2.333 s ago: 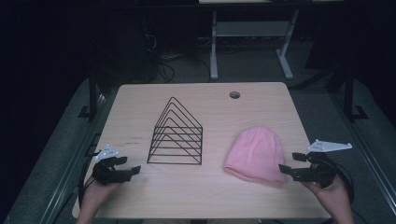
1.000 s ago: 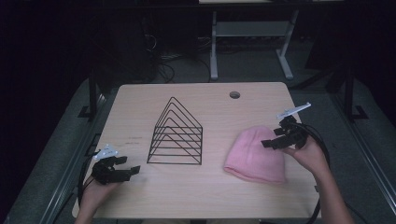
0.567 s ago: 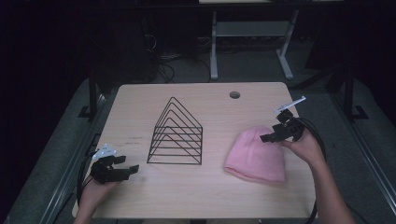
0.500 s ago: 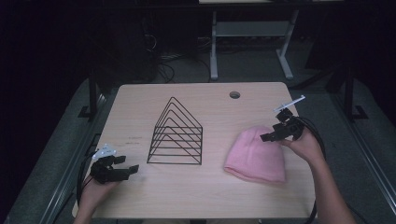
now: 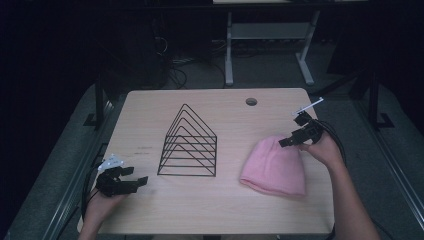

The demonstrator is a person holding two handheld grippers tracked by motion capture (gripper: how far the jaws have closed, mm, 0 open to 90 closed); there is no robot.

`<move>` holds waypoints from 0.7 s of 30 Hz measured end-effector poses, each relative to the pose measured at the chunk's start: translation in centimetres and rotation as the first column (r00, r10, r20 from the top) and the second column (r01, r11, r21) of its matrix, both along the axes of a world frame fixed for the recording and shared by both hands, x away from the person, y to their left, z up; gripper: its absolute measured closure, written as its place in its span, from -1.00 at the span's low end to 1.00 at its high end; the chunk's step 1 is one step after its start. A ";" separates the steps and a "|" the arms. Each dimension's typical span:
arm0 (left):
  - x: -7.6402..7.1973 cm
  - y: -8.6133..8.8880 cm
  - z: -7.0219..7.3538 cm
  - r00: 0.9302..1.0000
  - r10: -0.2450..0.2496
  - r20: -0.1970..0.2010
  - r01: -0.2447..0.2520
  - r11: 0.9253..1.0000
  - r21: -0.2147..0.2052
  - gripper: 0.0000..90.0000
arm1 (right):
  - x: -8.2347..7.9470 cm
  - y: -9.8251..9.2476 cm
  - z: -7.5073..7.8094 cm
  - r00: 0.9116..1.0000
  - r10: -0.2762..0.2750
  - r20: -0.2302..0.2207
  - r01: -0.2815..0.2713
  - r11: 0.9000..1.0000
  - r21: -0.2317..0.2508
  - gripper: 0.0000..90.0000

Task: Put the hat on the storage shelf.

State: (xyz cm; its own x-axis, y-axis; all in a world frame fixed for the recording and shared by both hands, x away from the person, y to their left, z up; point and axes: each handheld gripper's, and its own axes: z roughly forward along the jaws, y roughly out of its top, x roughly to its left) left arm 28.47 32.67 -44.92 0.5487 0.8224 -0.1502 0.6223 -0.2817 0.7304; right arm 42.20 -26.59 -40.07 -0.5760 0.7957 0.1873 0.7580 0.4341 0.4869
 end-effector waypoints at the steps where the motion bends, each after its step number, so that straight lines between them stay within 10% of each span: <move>1: 0.0 0.0 0.0 1.000 0.000 0.000 0.000 1.000 0.000 -0.46 | 0.0 0.0 0.0 1.000 0.000 0.000 0.000 1.000 0.000 -0.51; 21: 0.1 0.0 0.0 1.000 -0.022 -0.004 0.023 0.999 0.026 -0.46 | 1.7 -0.3 -2.1 0.996 -0.043 -0.080 0.040 0.999 -0.034 -0.18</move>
State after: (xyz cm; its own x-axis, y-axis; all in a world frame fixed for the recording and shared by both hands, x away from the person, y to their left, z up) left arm 28.59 32.63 -44.95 0.5666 0.8136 -0.1305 0.6181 -0.3149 0.7203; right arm 43.93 -26.91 -42.16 -0.5265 0.8250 0.2054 0.8119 0.4163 0.4093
